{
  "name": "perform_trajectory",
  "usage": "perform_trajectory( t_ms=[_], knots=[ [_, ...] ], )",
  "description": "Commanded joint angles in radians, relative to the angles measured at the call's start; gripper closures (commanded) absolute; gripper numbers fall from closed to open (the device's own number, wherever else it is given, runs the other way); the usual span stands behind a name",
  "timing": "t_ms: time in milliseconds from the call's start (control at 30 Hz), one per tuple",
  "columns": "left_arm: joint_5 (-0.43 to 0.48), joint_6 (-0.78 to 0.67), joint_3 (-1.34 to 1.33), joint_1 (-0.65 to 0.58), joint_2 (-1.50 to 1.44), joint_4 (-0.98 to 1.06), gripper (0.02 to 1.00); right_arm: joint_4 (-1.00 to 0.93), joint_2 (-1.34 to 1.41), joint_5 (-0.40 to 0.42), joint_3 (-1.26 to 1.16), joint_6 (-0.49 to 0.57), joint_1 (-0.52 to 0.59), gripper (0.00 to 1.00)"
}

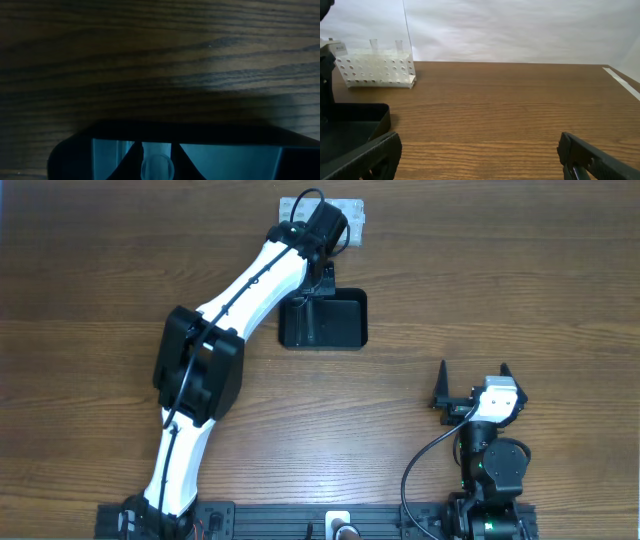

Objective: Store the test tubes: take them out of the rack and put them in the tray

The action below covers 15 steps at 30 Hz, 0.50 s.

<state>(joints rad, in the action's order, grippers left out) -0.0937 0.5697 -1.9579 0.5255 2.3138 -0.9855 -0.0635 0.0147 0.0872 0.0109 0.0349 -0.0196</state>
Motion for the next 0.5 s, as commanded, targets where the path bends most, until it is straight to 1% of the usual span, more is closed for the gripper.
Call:
perform_trajectory(
  t_ms=[33, 233, 367, 467, 500],
  knots=[
    [0.006, 0.011, 0.003, -0.005, 0.026, 0.01, 0.956, -0.003, -0.01, -0.004, -0.006, 0.004, 0.007, 0.007],
    [0.006, 0.011, 0.003, -0.005, 0.026, 0.009, 0.956, -0.004, -0.01, -0.004, -0.006, 0.004, 0.007, 0.009],
    [0.007, 0.011, 0.003, -0.005, 0.026, 0.008, 0.936, -0.004, -0.01, -0.004, -0.006, 0.004, 0.007, 0.007],
    [0.006, 0.011, 0.003, -0.004, 0.026, 0.007, 0.886, -0.004, -0.01, -0.004, -0.006, 0.004, 0.007, 0.009],
    [0.007, 0.011, 0.003, -0.004, 0.026, 0.006, 0.84, -0.004, -0.01, -0.004, -0.006, 0.004, 0.007, 0.007]
  ],
)
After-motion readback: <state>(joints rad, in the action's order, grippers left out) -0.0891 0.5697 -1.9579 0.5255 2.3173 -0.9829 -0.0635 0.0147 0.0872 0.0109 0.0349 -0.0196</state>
